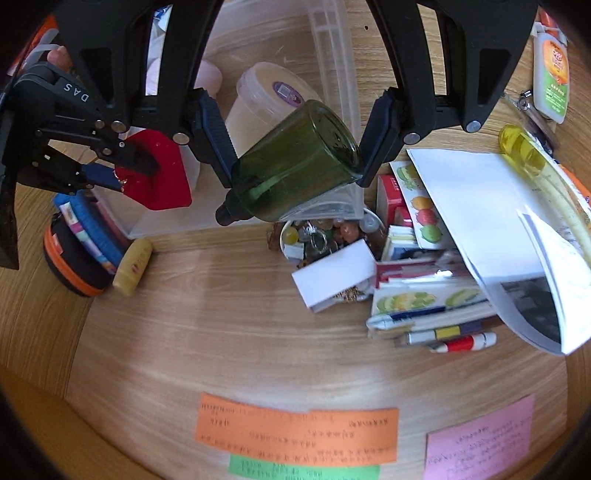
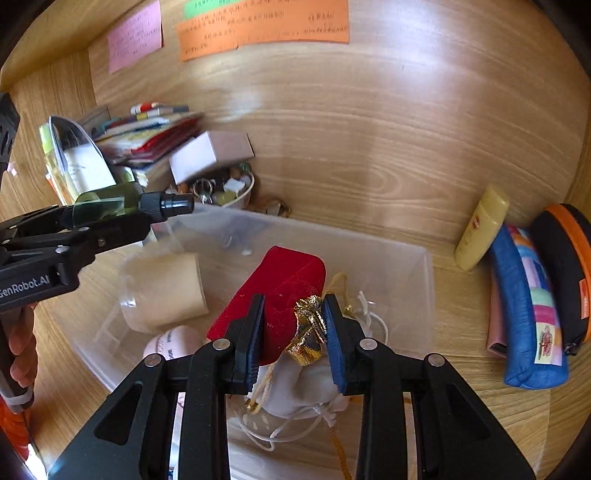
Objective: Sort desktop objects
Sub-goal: 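Lower the green bottle into the bin with the left tool while the right tool drops the red pouch in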
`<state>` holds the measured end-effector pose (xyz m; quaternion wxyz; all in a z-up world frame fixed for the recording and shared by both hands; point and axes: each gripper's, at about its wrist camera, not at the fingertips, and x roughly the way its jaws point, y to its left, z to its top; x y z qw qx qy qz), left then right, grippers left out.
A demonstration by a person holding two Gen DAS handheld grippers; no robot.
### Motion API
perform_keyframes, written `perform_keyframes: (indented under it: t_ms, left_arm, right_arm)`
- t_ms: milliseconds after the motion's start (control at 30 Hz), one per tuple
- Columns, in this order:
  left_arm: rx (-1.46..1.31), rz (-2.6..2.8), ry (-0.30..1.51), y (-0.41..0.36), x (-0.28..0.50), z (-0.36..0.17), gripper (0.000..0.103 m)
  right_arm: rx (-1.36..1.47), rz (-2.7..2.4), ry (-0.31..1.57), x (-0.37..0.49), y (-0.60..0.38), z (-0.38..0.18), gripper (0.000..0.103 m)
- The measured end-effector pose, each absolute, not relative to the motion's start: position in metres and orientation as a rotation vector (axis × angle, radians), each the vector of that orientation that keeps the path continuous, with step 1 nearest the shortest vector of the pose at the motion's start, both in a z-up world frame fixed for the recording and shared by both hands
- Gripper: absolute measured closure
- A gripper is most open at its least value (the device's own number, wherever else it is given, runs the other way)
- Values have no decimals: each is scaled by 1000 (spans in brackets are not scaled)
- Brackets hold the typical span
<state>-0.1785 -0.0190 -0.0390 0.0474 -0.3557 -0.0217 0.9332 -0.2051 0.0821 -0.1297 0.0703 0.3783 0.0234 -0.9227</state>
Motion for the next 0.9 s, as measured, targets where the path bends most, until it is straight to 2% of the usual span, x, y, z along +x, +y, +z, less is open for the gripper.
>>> perform_keyframes:
  t_ms: [433,633,700,800,900]
  left_arm:
    - [-1126,2790,-23,-7,-185,-54,39]
    - [-1127,2800,23,-3,-185,-57,39]
    - [-1128,2799,29,-3,-185,-57,39]
    - [-1119,2795,27,-5,-181,-56,30]
    - [-1093,2800,29,-5,-175,-51,28]
  right_arm:
    - [1145,-2786,124,-206,76,-133,72]
    - [1159,-2779,169,-207,71,-137,63]
    - [1153,-2782,190,-206,69,-137,56]
    - [1130,-2797,210,-203,67,-135,43]
    - [1100,-2809,233,-200,64,-131,41]
